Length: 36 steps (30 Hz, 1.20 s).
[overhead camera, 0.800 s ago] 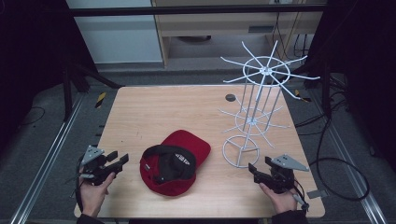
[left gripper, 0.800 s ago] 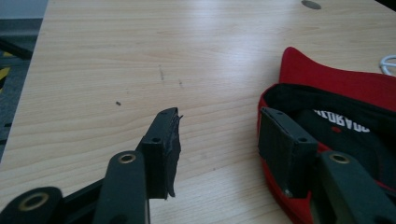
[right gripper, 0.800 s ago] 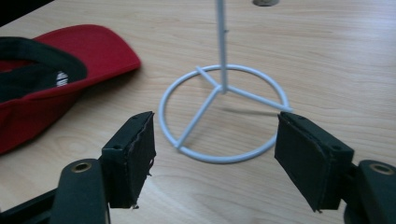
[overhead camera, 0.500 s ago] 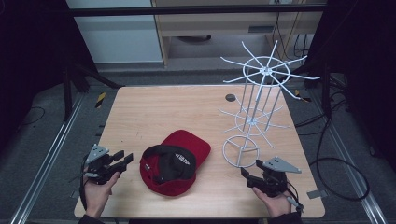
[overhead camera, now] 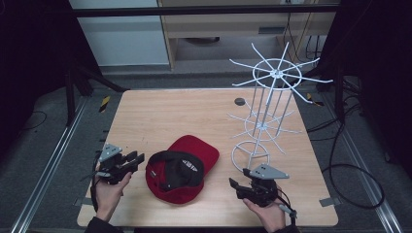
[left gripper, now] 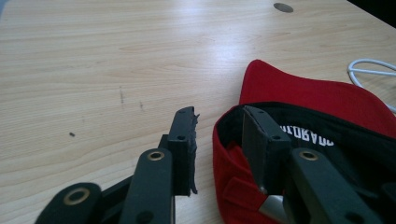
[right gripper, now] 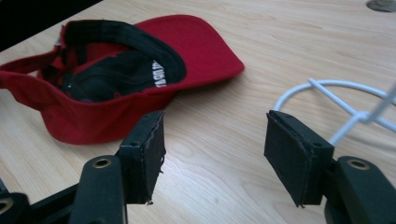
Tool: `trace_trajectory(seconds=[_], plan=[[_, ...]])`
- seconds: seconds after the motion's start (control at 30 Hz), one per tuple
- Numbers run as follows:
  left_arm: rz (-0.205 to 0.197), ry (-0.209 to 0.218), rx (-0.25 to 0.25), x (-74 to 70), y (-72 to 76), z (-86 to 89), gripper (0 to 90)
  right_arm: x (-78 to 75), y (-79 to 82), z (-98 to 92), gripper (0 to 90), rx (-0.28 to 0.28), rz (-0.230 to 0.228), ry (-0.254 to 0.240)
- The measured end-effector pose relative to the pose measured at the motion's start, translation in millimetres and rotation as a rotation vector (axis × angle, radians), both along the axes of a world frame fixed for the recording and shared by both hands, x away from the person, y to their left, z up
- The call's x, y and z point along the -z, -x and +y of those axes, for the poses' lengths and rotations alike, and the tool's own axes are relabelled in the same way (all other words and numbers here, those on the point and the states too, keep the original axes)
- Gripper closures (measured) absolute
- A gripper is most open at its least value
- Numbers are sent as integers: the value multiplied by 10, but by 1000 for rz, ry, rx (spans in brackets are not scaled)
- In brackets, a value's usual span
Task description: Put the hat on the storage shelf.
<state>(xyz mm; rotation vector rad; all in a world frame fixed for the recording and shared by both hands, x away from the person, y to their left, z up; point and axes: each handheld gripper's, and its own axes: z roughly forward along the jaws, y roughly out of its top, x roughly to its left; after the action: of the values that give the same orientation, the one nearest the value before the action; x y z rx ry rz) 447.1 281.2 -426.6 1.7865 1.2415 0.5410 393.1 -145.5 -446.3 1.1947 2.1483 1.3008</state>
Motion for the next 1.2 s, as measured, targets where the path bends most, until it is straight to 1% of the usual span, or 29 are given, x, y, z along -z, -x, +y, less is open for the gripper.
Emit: trace_trajectory(seconds=[0.03, 0.1, 0.13, 0.17, 0.2, 0.23, 0.3, 0.37, 0.43, 0.47, 0.5, 0.53, 0.6, 0.63, 0.67, 0.7, 0.77, 0.83, 0.87, 0.97, 1.03, 1.07, 1.2], plan=[[0, 0, 0, 0, 0, 0, 647, 0, 0, 0, 382, 0, 0, 0], [12, -18, 12, 28, -41, -54, 651, -16, -13, 63, 382, -13, -2, -8], [13, -23, 14, 37, -53, -69, 656, -23, -28, 132, 379, -23, -7, -8], [15, -30, 16, 46, -64, -81, 656, -23, -28, 132, 379, -23, -7, -8], [21, -37, 19, 62, -80, -97, 664, -26, -45, 206, 374, -37, -10, 0], [26, -40, 21, 73, -88, -105, 664, -26, -45, 206, 374, -37, -10, 0], [43, -54, 28, 116, -110, -117, 674, -31, -70, 313, 372, -63, -8, 7], [48, -52, 31, 132, -114, -118, 677, -32, -81, 351, 368, -69, -8, 12], [65, -47, 38, 162, -111, -114, 697, -29, -119, 454, 378, -90, 3, 16], [65, -47, 38, 162, -111, -114, 703, -29, -119, 454, 378, -90, 3, 16], [70, -51, 41, 171, -109, -115, 714, -25, -138, 518, 377, -106, 6, 16], [77, -56, 43, 181, -107, -115, 714, -25, -138, 518, 377, -106, 6, 16], [94, -54, 51, 211, -105, -115, 754, -19, -169, 618, 376, -117, 17, 13], [94, -54, 51, 211, -105, -115, 763, -19, -169, 618, 376, -117, 17, 13], [99, -52, 56, 217, -103, -114, 763, -15, -180, 648, 380, -120, 18, 9], [104, -46, 62, 223, -101, -111, 778, -5, -201, 707, 386, -128, 26, -5], [108, -45, 63, 227, -101, -109, 783, 0, -214, 730, 386, -132, 31, -7], [118, -43, 65, 242, -102, -109, 792, 15, -257, 783, 389, -129, 50, -7], [130, -49, 67, 254, -102, -113, 788, 20, -268, 789, 392, -128, 51, -4], [137, -48, 77, 267, -98, -116, 766, 36, -292, 805, 405, -119, 58, -1], [146, -57, 82, 284, -90, -128, 765, 72, -318, 830, 432, -113, 82, 1], [150, -58, 81, 287, -85, -135, 765, 72, -318, 830, 432, -113, 82, 1], [164, -82, 79, 307, -79, -171, 765, 126, -324, 866, 450, -118, 116, 4]])
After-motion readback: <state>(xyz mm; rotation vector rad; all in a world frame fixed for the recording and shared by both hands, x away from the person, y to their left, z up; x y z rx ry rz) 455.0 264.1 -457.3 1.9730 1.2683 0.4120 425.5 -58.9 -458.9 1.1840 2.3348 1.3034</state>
